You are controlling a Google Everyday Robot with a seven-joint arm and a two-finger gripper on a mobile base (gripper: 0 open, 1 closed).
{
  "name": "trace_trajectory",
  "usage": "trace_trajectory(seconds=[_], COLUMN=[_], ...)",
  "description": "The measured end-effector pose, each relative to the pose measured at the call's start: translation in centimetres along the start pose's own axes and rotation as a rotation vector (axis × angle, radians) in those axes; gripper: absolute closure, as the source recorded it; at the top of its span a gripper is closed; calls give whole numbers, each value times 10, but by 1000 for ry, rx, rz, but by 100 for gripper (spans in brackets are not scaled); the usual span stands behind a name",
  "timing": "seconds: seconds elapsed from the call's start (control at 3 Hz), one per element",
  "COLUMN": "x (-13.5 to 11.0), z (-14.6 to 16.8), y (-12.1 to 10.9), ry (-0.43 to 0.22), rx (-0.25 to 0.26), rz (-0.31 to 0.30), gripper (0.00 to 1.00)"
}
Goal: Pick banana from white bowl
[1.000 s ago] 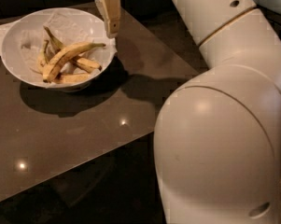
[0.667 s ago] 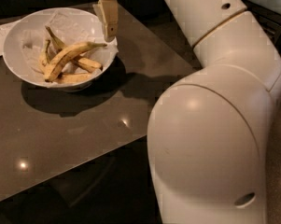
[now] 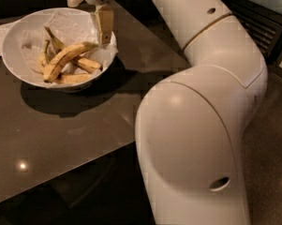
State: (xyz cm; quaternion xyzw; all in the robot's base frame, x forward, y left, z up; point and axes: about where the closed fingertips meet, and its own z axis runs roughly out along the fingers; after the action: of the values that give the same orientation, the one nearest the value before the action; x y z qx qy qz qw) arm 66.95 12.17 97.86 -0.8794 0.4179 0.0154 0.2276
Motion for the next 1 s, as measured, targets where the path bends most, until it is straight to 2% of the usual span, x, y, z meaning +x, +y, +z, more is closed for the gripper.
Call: trace_trajectory(seconds=[0.33, 0.67, 1.0], x=[2, 2, 1], z=[7, 12, 19], y=[-2, -7, -15], ry=[-7, -11, -18], rx=[-13, -21, -20], rz=[6, 1, -11], gripper=[29, 25, 25])
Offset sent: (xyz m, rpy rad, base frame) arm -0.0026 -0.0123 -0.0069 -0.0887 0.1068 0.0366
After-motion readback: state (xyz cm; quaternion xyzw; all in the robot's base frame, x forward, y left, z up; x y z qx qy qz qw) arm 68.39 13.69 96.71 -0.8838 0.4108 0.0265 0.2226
